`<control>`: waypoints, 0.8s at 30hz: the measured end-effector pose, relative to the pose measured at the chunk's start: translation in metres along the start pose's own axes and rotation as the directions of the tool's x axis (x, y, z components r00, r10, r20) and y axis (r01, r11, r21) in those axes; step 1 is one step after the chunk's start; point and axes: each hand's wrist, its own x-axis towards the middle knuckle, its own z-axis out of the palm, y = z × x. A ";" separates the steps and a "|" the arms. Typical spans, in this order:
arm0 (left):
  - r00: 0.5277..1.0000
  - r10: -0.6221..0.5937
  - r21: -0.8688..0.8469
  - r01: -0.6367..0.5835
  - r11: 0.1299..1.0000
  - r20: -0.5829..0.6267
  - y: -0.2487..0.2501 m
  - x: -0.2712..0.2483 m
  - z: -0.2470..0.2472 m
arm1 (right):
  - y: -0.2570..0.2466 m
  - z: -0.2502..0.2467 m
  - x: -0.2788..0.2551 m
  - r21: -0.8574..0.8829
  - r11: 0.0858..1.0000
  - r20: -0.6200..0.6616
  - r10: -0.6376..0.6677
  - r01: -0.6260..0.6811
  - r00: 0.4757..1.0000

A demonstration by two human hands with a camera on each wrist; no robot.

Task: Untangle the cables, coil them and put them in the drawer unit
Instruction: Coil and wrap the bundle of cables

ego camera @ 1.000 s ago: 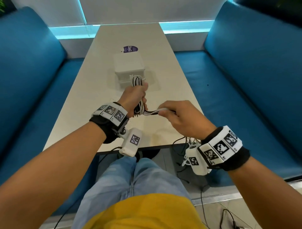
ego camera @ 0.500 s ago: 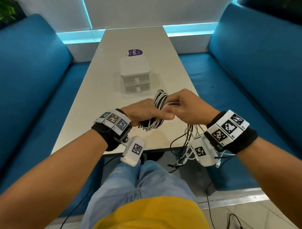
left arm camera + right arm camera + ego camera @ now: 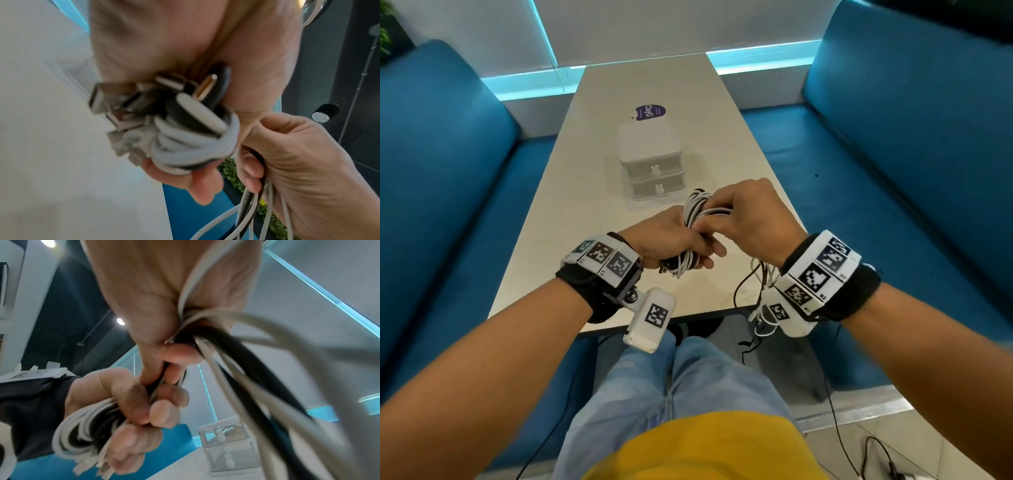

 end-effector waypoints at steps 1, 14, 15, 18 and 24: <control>1.000 0.002 0.002 -0.002 1.000 -0.007 0.000 -0.001 -0.002 | 0.001 0.000 0.001 0.015 1.000 -0.015 -0.015 0.015 1.000; 0.994 -0.026 -0.076 0.018 0.997 -0.104 -0.008 0.001 0.013 | 0.014 -0.027 0.006 -0.256 0.966 0.321 0.101 -0.016 0.942; 0.995 -0.025 -0.080 0.017 0.997 -0.100 -0.006 0.002 0.013 | 0.014 -0.025 0.006 -0.196 0.981 0.293 0.073 -0.015 0.953; 0.996 -0.009 -0.039 0.006 0.999 -0.084 0.000 0.002 0.013 | 0.012 -0.018 -0.001 -0.033 0.999 0.193 -0.020 0.026 0.981; 0.998 0.060 -0.026 -0.060 0.998 -0.015 0.007 0.001 0.019 | 0.016 0.001 -0.008 0.280 0.960 -0.016 0.034 -0.029 0.999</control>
